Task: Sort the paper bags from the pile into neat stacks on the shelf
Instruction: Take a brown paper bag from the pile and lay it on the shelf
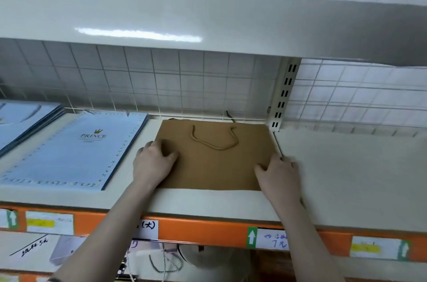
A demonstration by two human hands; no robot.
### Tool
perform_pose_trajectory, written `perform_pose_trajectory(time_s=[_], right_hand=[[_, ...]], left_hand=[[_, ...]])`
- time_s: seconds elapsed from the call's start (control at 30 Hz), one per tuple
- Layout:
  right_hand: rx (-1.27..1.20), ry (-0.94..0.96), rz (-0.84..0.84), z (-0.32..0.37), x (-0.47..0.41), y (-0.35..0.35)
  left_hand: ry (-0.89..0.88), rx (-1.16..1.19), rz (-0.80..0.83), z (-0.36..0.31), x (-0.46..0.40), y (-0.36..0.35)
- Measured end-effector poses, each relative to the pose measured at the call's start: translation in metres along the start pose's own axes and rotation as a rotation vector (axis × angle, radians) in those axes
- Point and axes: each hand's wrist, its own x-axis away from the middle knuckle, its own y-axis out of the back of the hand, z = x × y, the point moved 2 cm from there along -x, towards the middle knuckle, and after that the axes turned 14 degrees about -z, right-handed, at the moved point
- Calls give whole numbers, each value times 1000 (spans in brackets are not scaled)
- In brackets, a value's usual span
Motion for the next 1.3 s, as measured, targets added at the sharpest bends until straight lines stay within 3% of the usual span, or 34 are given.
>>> perform_pose_trajectory(time_s=[0.57, 0.97, 1.3], right_hand=[[135, 13, -47, 8, -10, -14], [54, 126, -127, 7, 2, 1], [-27, 192, -75, 38, 74, 4]], left_hand=[[-92, -208, 70, -10, -15, -17], [-209, -257, -125, -16, 12, 8], [-117, -290, -230, 19, 64, 60]])
